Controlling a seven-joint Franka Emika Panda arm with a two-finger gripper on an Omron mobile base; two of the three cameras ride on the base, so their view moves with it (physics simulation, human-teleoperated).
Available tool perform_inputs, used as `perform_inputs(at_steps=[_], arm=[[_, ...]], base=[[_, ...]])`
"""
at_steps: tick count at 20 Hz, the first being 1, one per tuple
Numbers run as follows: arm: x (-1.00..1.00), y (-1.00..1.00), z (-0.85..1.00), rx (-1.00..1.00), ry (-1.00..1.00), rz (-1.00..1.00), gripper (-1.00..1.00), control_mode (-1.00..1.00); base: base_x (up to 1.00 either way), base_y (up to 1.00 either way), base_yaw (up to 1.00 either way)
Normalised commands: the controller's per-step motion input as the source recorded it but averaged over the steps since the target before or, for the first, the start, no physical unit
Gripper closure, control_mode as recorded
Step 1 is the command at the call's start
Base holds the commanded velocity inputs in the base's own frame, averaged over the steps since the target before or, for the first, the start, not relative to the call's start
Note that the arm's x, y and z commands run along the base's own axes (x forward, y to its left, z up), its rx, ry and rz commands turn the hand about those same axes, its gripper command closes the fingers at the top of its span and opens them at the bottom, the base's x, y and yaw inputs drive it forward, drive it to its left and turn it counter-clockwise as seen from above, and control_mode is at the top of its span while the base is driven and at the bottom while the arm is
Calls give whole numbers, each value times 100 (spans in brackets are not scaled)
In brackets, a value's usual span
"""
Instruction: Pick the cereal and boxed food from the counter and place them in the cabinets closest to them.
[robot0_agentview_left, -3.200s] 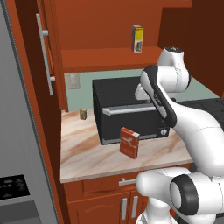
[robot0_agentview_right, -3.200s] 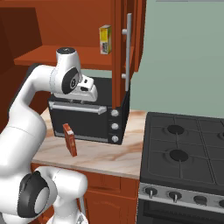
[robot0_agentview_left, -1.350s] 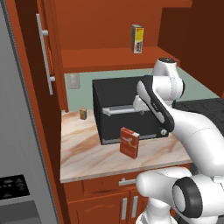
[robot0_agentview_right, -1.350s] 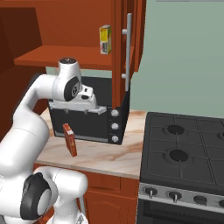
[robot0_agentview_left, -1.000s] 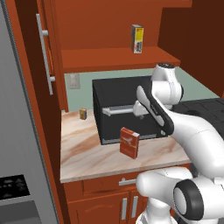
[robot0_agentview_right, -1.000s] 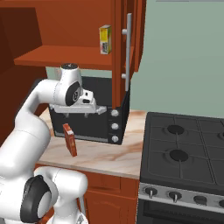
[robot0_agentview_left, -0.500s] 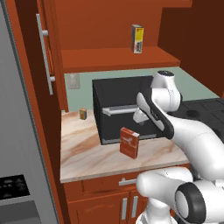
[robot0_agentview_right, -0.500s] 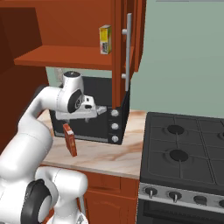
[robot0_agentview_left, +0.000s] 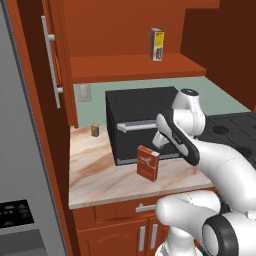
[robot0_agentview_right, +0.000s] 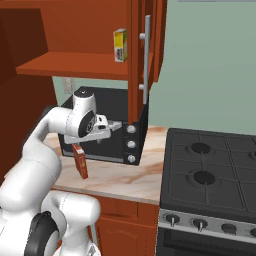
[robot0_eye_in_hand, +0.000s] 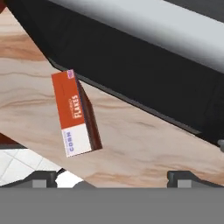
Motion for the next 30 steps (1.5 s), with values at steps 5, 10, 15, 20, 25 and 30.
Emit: perform_inputs(at_steps=[5, 10, 15, 20, 25, 30], arm=[[0, 8, -28, 0, -5, 10, -100, -100], [0, 10, -33, 0, -4, 9, -100, -100], [-1, 5, -35, 0, -4, 9, -100, -100], [0, 2, -36, 0, -3, 8, -100, -100], [0, 0, -32, 1, -4, 8, -100, -100], [0, 0, -25, 2, -4, 6, -100, -100]], base=[[0, 0, 0], [0, 0, 0], [0, 0, 0], [0, 0, 0], [0, 0, 0], [0, 0, 0]])
